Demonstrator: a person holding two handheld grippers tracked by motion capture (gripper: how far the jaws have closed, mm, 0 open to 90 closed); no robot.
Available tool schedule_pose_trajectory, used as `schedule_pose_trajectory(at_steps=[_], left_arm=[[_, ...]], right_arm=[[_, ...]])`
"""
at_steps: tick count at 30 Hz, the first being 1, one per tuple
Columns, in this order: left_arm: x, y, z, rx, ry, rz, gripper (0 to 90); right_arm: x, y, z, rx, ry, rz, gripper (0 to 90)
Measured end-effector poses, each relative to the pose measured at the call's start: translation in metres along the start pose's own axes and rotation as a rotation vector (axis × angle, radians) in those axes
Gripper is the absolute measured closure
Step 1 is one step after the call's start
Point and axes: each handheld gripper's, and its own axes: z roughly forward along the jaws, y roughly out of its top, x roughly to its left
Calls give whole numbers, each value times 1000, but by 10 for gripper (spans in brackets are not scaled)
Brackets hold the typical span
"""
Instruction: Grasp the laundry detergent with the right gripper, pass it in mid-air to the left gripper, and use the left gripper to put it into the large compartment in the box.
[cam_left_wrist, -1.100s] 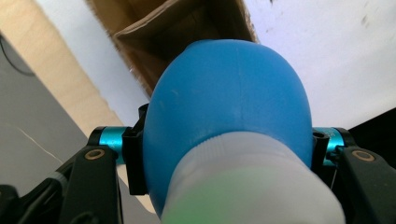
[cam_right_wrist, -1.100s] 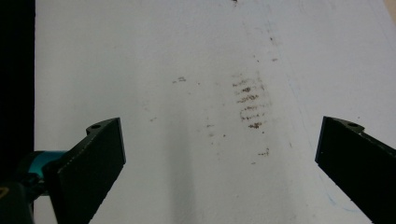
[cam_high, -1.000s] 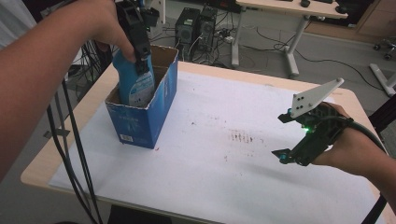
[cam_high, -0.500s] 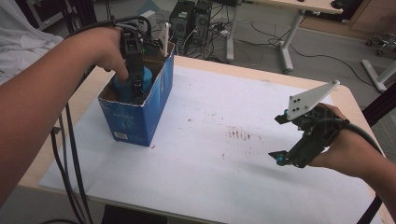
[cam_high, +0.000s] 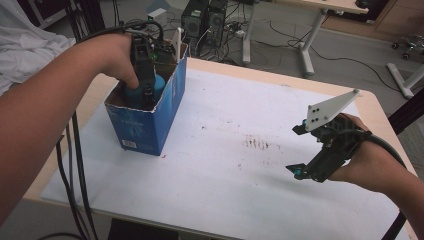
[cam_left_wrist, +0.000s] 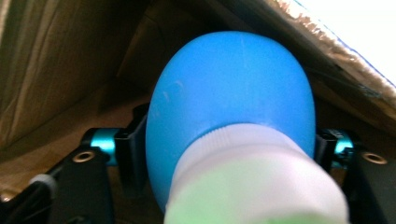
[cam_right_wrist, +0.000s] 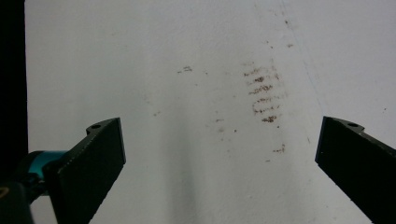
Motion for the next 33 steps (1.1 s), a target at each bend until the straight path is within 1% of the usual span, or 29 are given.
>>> schedule_pose_trajectory(at_steps=[3, 4, 5, 6, 10, 11, 12, 13, 15, 16, 17, 21, 24, 25, 26, 27, 28, 29, 30, 32, 33], left_arm=[[0, -1, -3, -5, -6, -1, 300], [-2, -2, -6, -2, 3, 1, 295], [-2, -2, -6, -2, 3, 1, 295], [-2, -3, -10, -3, 1, -3, 292], [-4, -3, -19, -11, 7, 2, 281], [-4, -3, -19, -11, 7, 2, 272], [-6, -3, -23, -10, 19, 2, 247], [-6, -3, -23, -10, 19, 2, 247], [-6, -3, -28, -3, 17, -9, 247], [-7, -3, -33, 0, 21, -27, 247], [-7, -3, -35, -2, 23, -29, 216], [-10, -4, -48, -17, 31, -34, 207], [-13, -2, -57, -19, 33, -28, 205], [-13, -2, -57, -19, 33, -28, 206], [-16, -1, -64, -24, 38, -17, 205], [-16, -1, -64, -24, 38, -17, 204], [-20, 2, -71, -26, 44, -11, 186], [-20, 2, -71, -26, 44, -11, 178], [-24, 5, -76, -24, 45, 8, 178], [-30, 10, -81, -24, 45, 14, 178], [-33, 12, -83, -23, 46, 29, 177]], right_arm=[[0, 0, 0, -3, 0, 0, 8], [0, 0, 0, -4, 0, -1, 8], [0, 0, 0, -4, 0, -1, 8], [0, 0, 0, -6, -1, -1, 8], [0, -1, -1, -9, 2, -1, 8], [0, -1, -1, -11, 3, 2, 8], [0, -1, -1, -11, 2, 3, 8], [0, -1, -1, -11, 2, 3, 8], [-1, -2, -1, -13, 3, 2, 8], [-1, -2, -2, -14, 2, 3, 8], [-1, -2, -3, -18, 5, 2, 8], [-2, -4, -6, -25, 6, 4, 9], [-3, -4, -9, -23, 8, 5, 8], [-3, -4, -9, -23, 8, 5, 8], [-4, -3, -13, -22, 7, 1, 8], [-5, -3, -14, -20, 8, -1, 9], [-5, -3, -16, -17, 10, -1, 8], [-5, -3, -16, -17, 10, -1, 8], [-8, -1, -20, -7, 10, -10, 9], [-9, 1, -24, 12, 12, -12, 8], [-10, 2, -26, 22, 14, -19, 9]])
